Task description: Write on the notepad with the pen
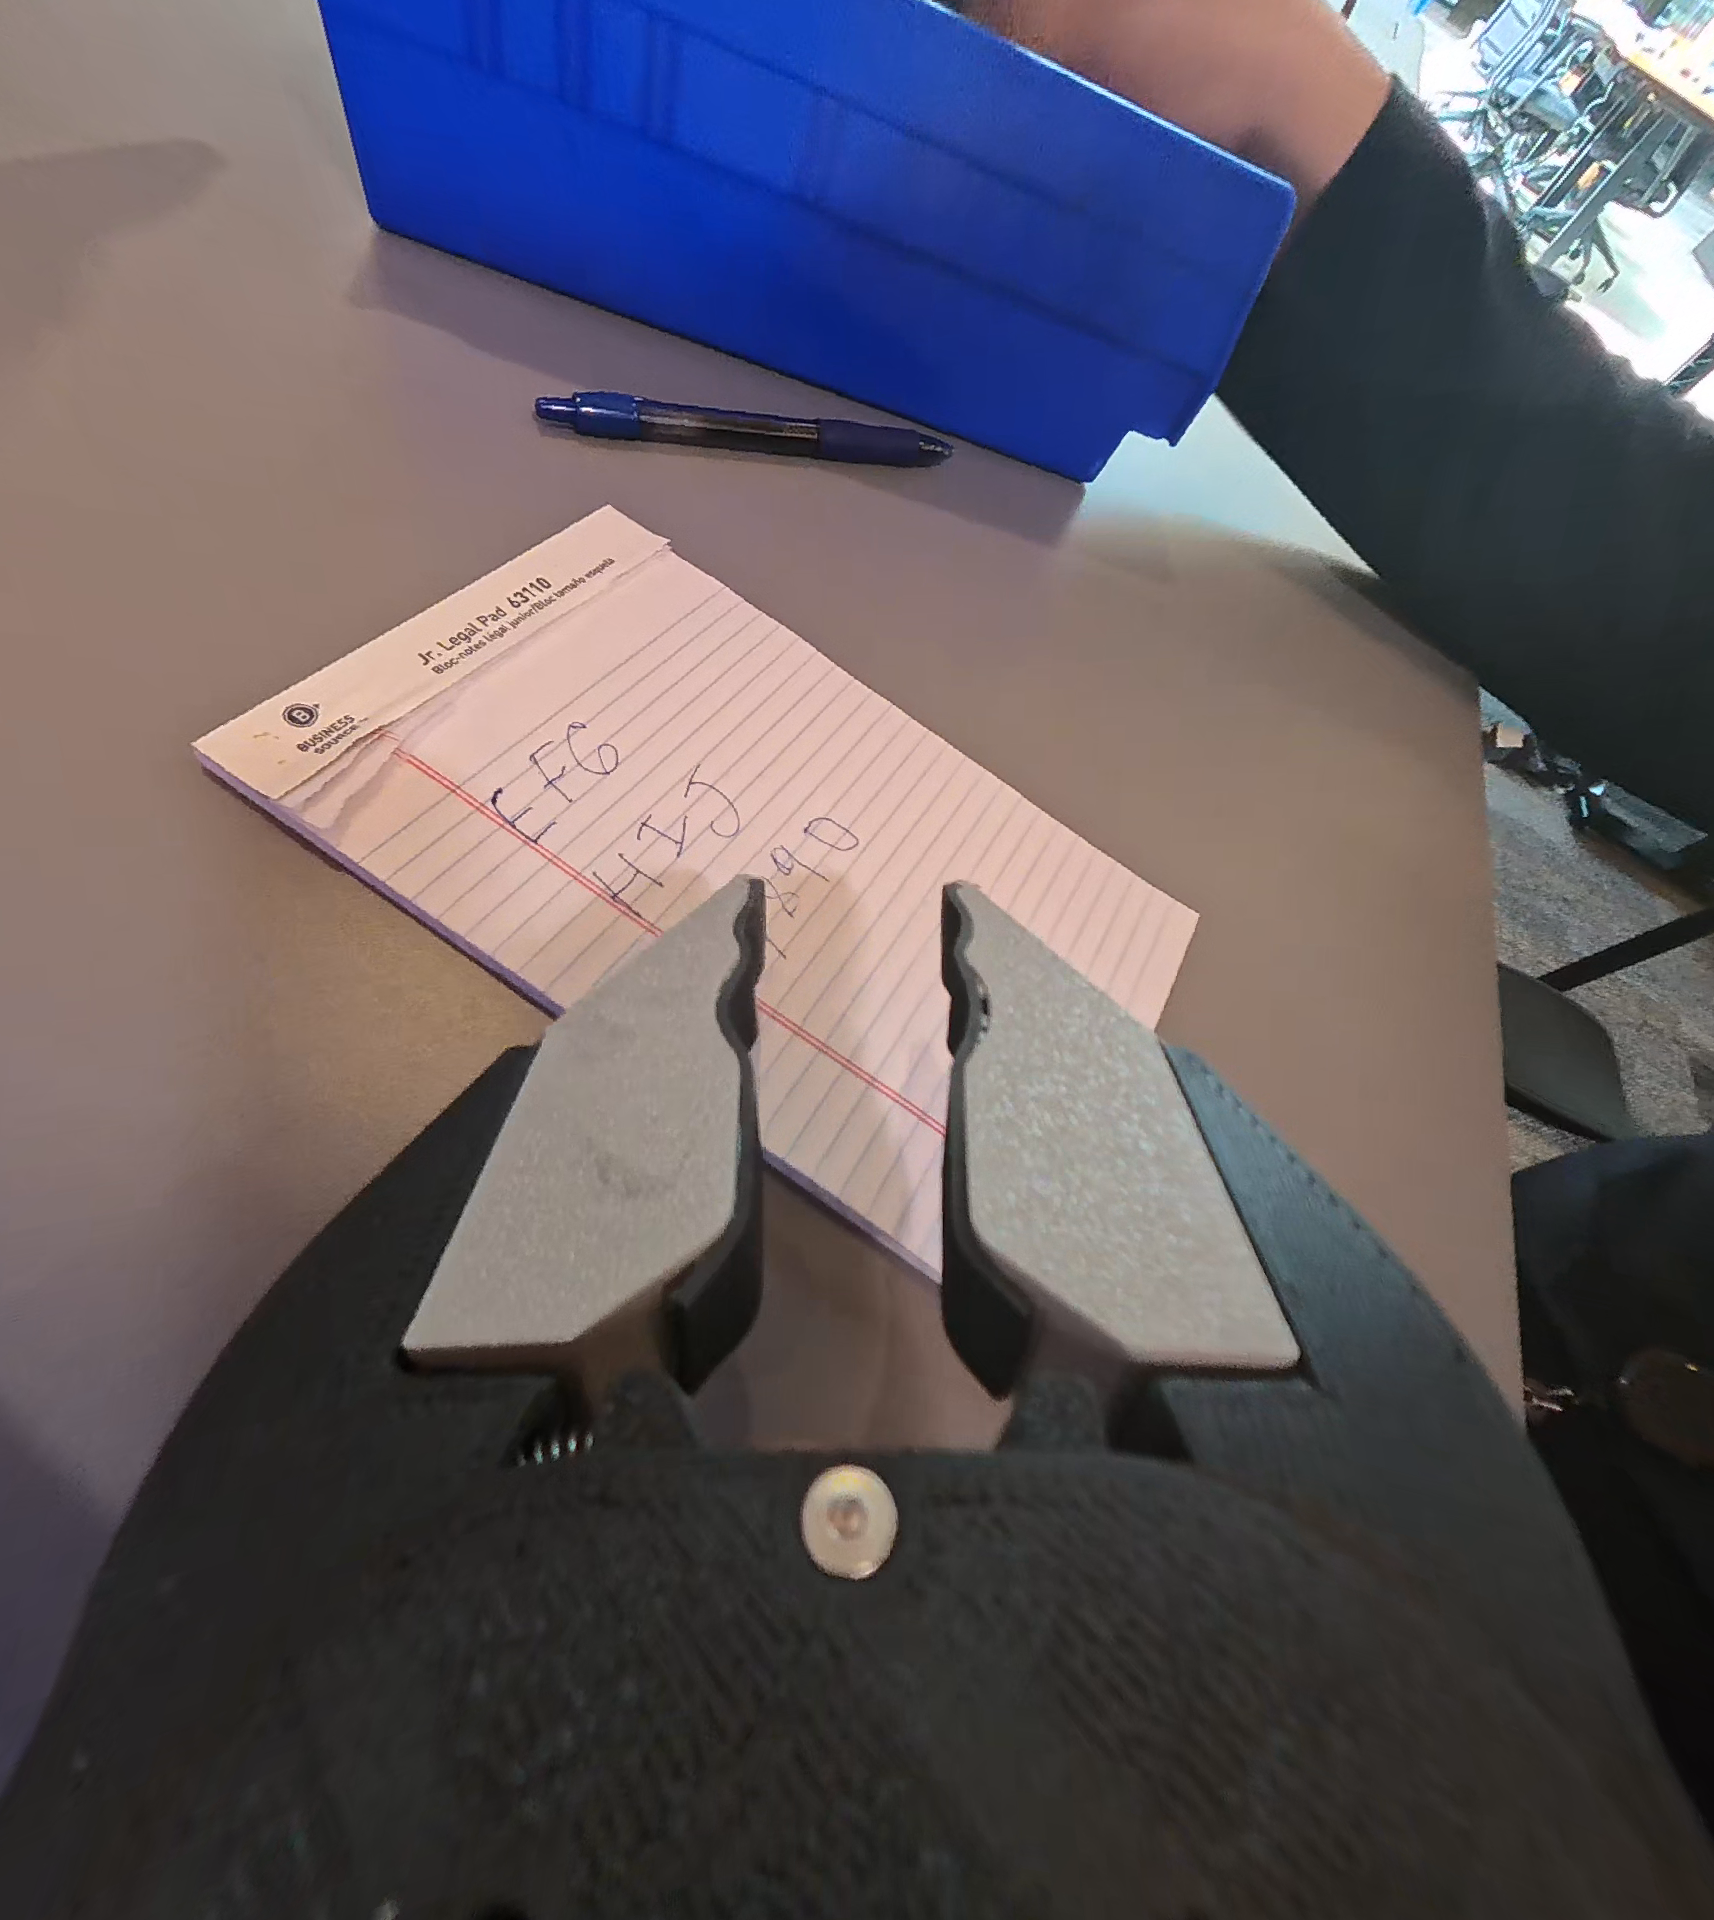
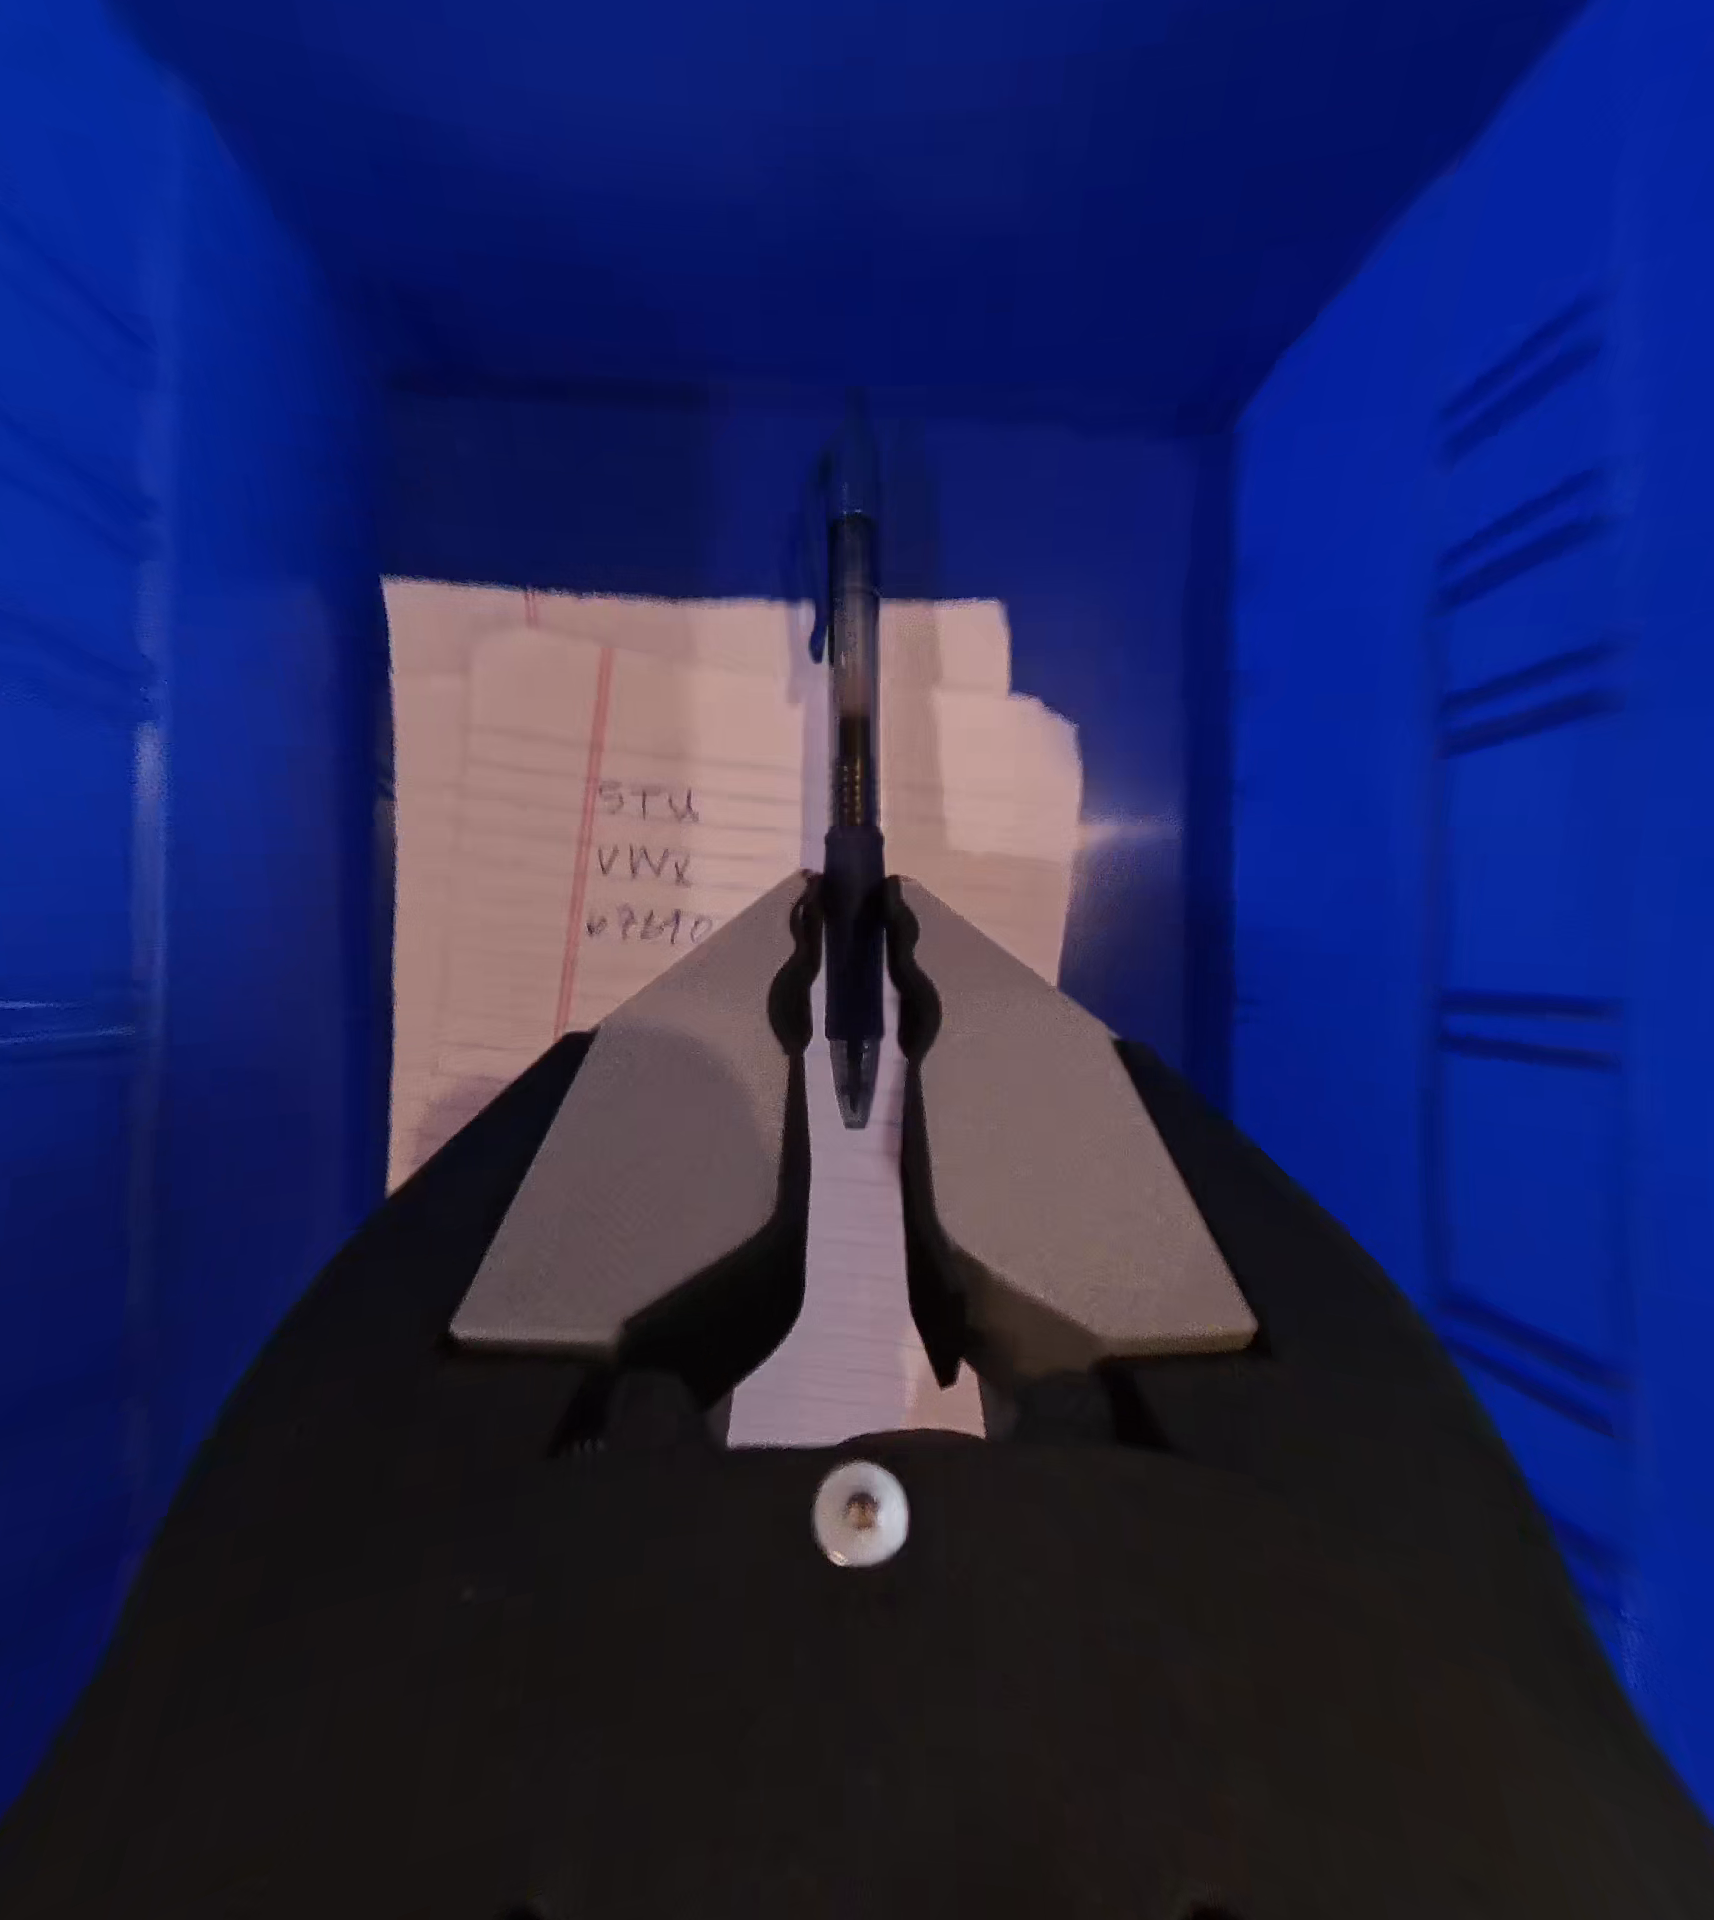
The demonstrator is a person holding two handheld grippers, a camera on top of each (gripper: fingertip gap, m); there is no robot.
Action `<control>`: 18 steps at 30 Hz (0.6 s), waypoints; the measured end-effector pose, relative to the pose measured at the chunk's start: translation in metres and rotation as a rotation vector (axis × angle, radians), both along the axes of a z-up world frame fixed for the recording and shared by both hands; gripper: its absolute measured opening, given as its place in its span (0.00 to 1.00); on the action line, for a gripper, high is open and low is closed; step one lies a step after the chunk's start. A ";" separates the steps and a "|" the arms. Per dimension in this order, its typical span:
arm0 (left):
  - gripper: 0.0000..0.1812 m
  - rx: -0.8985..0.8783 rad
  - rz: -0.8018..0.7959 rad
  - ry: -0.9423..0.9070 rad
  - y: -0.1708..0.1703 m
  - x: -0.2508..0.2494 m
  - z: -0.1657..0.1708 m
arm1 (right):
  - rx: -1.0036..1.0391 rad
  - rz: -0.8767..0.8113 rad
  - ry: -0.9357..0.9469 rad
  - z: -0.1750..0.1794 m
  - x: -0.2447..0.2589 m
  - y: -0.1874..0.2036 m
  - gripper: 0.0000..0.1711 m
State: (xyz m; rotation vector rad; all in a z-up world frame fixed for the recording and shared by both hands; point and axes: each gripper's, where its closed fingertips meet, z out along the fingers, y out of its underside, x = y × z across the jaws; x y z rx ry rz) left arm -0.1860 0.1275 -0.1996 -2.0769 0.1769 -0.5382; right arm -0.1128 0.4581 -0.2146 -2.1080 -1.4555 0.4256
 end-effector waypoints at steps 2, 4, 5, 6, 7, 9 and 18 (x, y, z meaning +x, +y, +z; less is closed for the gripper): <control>0.18 -0.007 -0.003 0.012 0.000 0.001 -0.001 | -0.056 0.008 0.189 0.034 -0.009 -0.009 0.05; 0.17 -0.013 0.000 0.025 0.000 0.001 -0.003 | -0.084 0.048 0.370 0.077 -0.014 -0.026 0.05; 0.17 -0.015 0.000 0.028 0.000 0.001 -0.003 | -0.090 0.086 0.437 0.097 -0.016 -0.040 0.05; 0.17 -0.015 0.002 0.028 0.000 0.001 -0.003 | -0.097 0.136 0.482 0.114 -0.018 -0.059 0.04; 0.17 -0.014 0.004 0.027 0.000 0.001 -0.003 | -0.107 0.193 0.504 0.127 -0.021 -0.082 0.04; 0.17 -0.012 0.008 0.020 0.001 0.000 -0.003 | -0.118 0.287 0.501 0.139 -0.031 -0.126 0.04; 0.17 -0.007 0.017 -0.017 0.001 -0.003 0.000 | -0.008 0.205 0.001 0.028 -0.063 -0.173 0.05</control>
